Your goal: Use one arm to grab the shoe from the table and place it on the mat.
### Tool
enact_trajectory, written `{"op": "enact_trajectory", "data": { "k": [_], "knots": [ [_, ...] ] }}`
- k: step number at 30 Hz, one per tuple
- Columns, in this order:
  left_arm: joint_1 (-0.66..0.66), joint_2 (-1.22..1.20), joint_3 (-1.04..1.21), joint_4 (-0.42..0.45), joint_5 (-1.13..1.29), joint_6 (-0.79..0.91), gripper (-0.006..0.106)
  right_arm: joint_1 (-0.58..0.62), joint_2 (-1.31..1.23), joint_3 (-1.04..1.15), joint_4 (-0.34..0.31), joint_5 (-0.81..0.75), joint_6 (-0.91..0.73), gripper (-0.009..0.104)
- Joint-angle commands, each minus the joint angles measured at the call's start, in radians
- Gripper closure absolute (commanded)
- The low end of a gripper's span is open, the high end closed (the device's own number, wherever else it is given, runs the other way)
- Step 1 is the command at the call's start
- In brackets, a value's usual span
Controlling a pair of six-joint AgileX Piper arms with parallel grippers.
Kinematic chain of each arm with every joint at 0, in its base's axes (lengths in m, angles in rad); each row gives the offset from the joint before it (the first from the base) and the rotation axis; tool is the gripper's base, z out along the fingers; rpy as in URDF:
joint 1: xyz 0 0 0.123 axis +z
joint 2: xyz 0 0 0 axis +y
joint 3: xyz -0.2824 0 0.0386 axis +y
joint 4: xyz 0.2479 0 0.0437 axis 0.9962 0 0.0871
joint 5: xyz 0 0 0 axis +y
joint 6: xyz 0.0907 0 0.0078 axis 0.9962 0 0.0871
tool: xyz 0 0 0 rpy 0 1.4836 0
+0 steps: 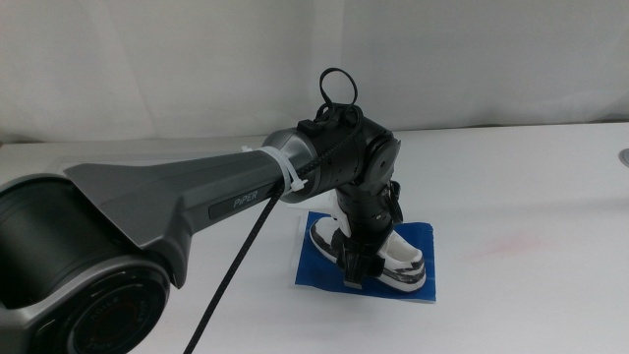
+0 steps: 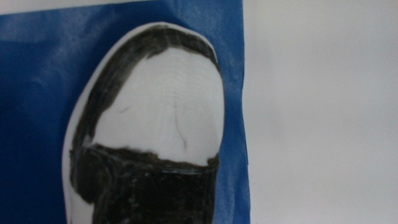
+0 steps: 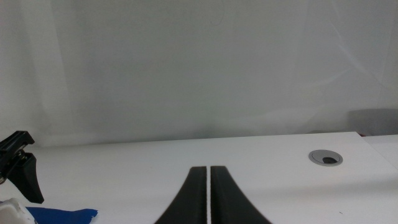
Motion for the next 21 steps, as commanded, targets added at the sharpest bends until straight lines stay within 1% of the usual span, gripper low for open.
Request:
{"op": "enact_trajectory", "data": {
  "k": [1, 6, 12, 21],
  "knots": [
    [-0.002, -0.001, -0.006, -0.003, -0.004, -0.014, 0.027, 0.001, -0.035, 0.041, -0.007, -0.006, -0.005, 0.098],
    [-0.002, -0.002, -0.006, -0.003, -0.012, -0.016, 0.027, 0.001, -0.035, 0.041, -0.007, -0.006, -0.005, 0.098],
    [-0.002, -0.066, -0.006, -0.003, 0.055, 0.003, 0.028, 0.001, -0.035, 0.041, -0.007, -0.006, -0.005, 0.098],
    [-0.002, -0.193, -0.006, 0.103, 0.128, 0.035, 0.028, 0.001, -0.035, 0.041, -0.007, -0.006, -0.005, 0.098]
  ]
}}
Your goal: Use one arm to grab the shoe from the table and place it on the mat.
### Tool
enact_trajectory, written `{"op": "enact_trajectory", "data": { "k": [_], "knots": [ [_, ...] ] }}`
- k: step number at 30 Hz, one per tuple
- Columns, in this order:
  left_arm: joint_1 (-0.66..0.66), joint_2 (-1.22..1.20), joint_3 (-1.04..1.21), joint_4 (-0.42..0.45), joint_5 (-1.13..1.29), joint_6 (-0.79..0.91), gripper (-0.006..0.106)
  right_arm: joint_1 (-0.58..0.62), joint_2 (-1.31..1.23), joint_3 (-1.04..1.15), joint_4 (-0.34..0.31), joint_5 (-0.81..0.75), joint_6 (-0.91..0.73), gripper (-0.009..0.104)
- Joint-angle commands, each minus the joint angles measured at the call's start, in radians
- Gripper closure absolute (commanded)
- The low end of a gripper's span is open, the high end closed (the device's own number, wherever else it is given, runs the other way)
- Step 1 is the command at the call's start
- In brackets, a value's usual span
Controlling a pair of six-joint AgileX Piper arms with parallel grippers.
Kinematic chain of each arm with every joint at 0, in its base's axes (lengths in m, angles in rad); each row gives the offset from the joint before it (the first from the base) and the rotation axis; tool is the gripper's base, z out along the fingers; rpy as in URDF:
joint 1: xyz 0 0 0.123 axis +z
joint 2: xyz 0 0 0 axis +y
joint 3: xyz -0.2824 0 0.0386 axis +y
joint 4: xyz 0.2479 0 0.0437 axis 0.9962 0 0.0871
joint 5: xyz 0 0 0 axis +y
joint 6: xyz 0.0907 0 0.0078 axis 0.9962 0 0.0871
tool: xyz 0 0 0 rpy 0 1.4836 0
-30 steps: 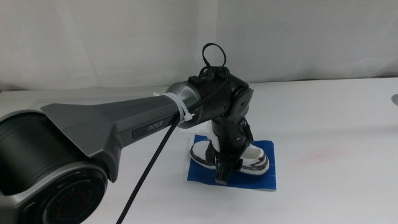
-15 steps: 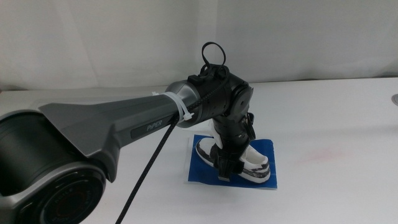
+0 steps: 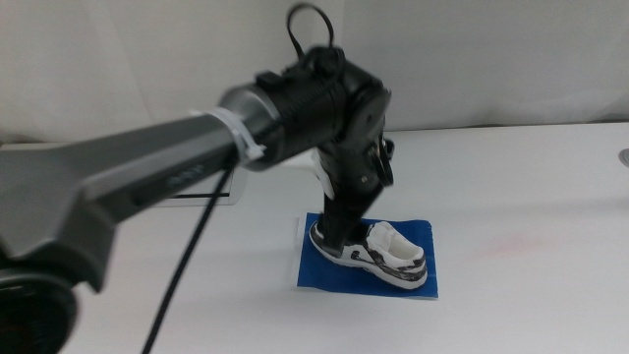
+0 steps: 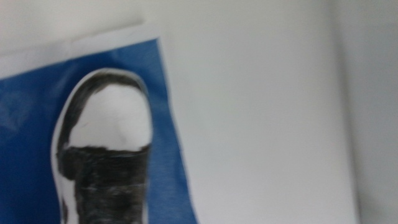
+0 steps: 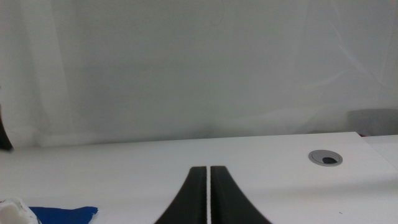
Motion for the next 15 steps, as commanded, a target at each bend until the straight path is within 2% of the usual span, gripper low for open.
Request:
{"op": "enact_trajectory", "data": {
  "k": [1, 4, 10, 15],
  "knots": [
    [-0.002, -0.049, -0.006, 0.047, 0.034, 0.000, 0.028, 0.001, -0.035, 0.041, -0.007, -0.006, -0.001, 0.098],
    [-0.002, -0.090, -0.006, 0.128, 0.038, 0.017, 0.028, 0.001, -0.035, 0.041, -0.007, -0.006, -0.001, 0.098],
    [0.006, -0.171, -0.006, 0.293, 0.121, 0.162, 0.031, 0.001, -0.035, 0.041, -0.007, -0.006, -0.001, 0.098],
    [0.039, -0.241, -0.006, 0.395, 0.175, 0.440, 0.036, 0.001, -0.035, 0.041, -0.007, -0.006, -0.001, 0.098]
  ]
}}
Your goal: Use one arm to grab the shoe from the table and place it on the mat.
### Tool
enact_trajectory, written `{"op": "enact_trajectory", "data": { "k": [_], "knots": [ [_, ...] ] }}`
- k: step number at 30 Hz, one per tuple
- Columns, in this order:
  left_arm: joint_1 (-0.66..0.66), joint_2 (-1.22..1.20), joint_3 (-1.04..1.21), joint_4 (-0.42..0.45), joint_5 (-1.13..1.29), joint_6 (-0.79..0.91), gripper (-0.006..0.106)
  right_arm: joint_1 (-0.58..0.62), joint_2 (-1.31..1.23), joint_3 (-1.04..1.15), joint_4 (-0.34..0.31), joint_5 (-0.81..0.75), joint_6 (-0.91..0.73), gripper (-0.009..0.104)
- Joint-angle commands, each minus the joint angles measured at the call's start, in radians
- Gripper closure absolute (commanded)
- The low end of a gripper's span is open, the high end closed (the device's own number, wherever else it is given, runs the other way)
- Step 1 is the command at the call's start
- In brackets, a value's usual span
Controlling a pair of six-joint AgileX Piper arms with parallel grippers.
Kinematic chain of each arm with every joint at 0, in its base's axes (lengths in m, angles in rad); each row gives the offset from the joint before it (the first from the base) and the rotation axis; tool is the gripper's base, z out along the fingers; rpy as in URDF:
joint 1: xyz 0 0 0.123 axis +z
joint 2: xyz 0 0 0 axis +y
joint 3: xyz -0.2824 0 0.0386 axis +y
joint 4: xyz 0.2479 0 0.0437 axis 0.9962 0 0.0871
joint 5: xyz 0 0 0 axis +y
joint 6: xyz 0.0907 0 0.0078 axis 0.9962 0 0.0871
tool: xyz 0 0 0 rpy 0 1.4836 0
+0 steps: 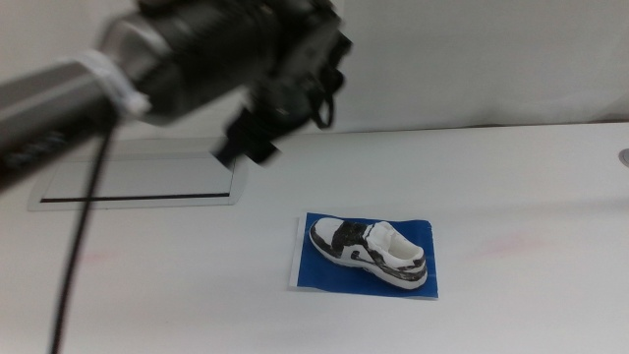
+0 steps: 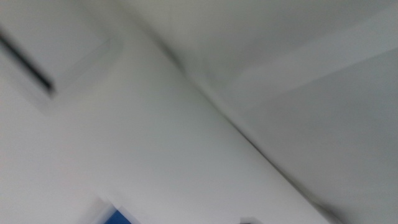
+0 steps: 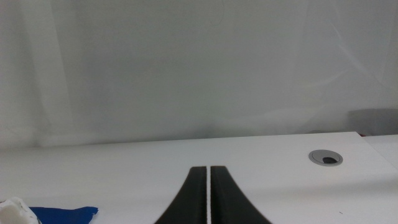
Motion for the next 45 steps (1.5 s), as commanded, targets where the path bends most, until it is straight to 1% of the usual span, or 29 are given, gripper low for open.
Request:
{"op": "enact_trajectory", "data": {
  "k": [1, 5, 11, 13, 16, 18, 19, 20, 24, 27, 29, 31, 34, 40, 45],
  "knots": [
    [0.025, -0.045, -0.006, 0.048, 0.043, 0.164, 0.036, 0.001, -0.035, 0.041, -0.007, -0.006, -0.004, 0.098],
    [0.088, -0.099, -0.006, 0.046, 0.056, 0.373, 0.044, 0.001, -0.035, 0.041, -0.007, -0.006, -0.004, 0.098],
    [0.195, -0.177, -0.005, 0.046, 0.057, 0.725, 0.062, 0.001, -0.035, 0.041, -0.007, -0.006, -0.004, 0.098],
    [0.234, -0.207, -0.005, 0.044, 0.057, 0.834, 0.070, 0.001, -0.035, 0.041, -0.007, -0.006, -0.004, 0.098],
    [0.301, -0.254, -0.005, 0.037, 0.046, 1.009, 0.087, 0.001, -0.035, 0.041, -0.007, -0.006, -0.004, 0.098],
    [0.349, -0.288, -0.005, 0.023, 0.028, 1.127, 0.101, 0.001, -0.035, 0.041, -0.007, -0.006, -0.004, 0.098],
    [0.369, -0.302, -0.005, 0.007, 0.017, 1.196, 0.103, 0.001, -0.035, 0.041, -0.007, -0.006, -0.004, 0.098],
    [0.395, -0.321, -0.002, -0.019, 0.000, 1.270, 0.103, 0.001, -0.035, 0.041, -0.007, -0.006, -0.004, 0.098],
    [0.498, -0.405, 0.000, -0.160, -0.047, 1.544, 0.103, 0.001, -0.035, 0.041, -0.007, -0.006, -0.004, 0.098],
    [0.577, -0.469, 0.000, -0.259, -0.055, 1.682, 0.103, 0.001, -0.035, 0.041, -0.007, -0.006, -0.004, 0.098],
    [0.614, -0.518, 0.013, -0.286, -0.069, 1.713, 0.103, 0.001, -0.035, 0.041, -0.007, -0.006, -0.004, 0.098],
    [0.643, -0.583, 0.051, -0.293, -0.103, 1.710, 0.103, 0.001, -0.035, 0.041, -0.007, -0.006, -0.004, 0.098],
    [0.676, -0.692, 0.158, -0.303, -0.177, 1.702, 0.103, 0.001, -0.035, 0.041, -0.007, -0.006, -0.004, 0.098],
    [0.682, -0.955, 0.470, -0.303, -0.397, 1.655, 0.103, 0.001, -0.035, 0.041, -0.007, -0.006, -0.004, 0.098],
    [0.682, -1.233, 0.785, -0.307, -0.595, 1.619, 0.103, 0.001, -0.035, 0.041, -0.007, -0.006, -0.004, 0.098]
  ]
}}
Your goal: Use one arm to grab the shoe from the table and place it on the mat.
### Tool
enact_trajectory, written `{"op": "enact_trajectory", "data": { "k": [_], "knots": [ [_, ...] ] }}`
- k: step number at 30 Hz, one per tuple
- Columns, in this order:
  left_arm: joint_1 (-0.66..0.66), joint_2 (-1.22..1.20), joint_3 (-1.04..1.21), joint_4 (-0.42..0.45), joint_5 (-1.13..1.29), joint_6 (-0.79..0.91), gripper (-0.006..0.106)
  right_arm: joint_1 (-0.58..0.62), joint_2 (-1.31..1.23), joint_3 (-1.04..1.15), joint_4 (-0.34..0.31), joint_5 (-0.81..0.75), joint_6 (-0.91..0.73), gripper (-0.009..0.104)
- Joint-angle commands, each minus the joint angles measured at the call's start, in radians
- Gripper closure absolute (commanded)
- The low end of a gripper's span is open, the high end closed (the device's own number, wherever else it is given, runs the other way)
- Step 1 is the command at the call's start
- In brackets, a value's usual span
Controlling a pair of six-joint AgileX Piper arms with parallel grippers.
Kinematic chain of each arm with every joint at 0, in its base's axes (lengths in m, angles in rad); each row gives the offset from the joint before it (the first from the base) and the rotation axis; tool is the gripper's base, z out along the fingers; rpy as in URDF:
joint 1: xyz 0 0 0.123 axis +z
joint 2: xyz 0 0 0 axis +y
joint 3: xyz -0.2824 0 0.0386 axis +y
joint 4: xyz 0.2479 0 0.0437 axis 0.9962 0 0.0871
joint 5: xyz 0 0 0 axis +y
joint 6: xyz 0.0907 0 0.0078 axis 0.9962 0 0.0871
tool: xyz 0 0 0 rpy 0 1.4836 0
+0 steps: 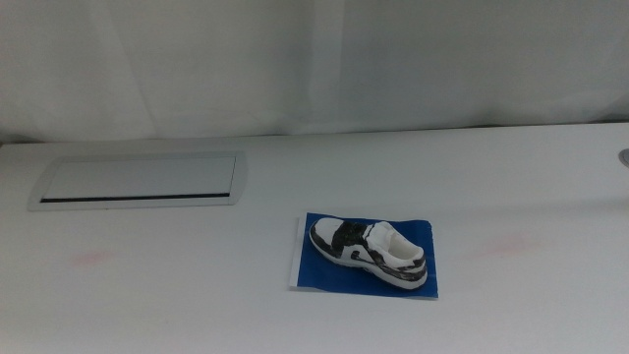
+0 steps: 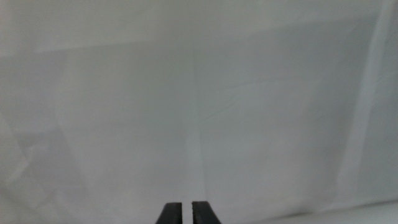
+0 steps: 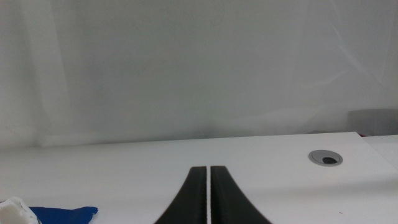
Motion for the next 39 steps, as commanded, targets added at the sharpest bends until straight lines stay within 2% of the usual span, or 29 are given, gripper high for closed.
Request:
{"op": "enact_trajectory", "data": {
  "k": [1, 5, 10, 16, 25, 31, 39],
  "knots": [
    [0.003, -0.123, 0.144, -0.014, -0.110, -0.046, 0.103, 0.001, -0.035, 0.041, -0.007, -0.006, -0.002, 0.098],
    [0.003, -0.326, 0.352, -0.016, -0.226, -0.126, 0.103, 0.001, -0.035, 0.041, -0.007, -0.006, -0.002, 0.098],
    [0.003, -0.570, 0.605, -0.062, -0.257, -0.186, 0.103, 0.001, -0.035, 0.041, -0.007, -0.006, -0.002, 0.098],
    [0.003, -0.715, 0.770, -0.062, -0.255, -0.227, 0.103, 0.001, -0.035, 0.041, -0.007, -0.006, -0.002, 0.098],
    [0.003, -0.738, 0.969, -0.055, -0.340, -0.227, 0.103, 0.001, -0.035, 0.041, -0.007, -0.006, -0.002, 0.098],
    [0.003, -0.738, 1.083, -0.055, -0.482, -0.227, 0.103, 0.001, -0.035, 0.041, -0.007, -0.006, -0.002, 0.098],
    [0.003, -0.738, 1.087, -0.055, -0.464, -0.225, 0.103, 0.001, -0.035, 0.041, -0.007, -0.006, -0.002, 0.098]
  ]
}}
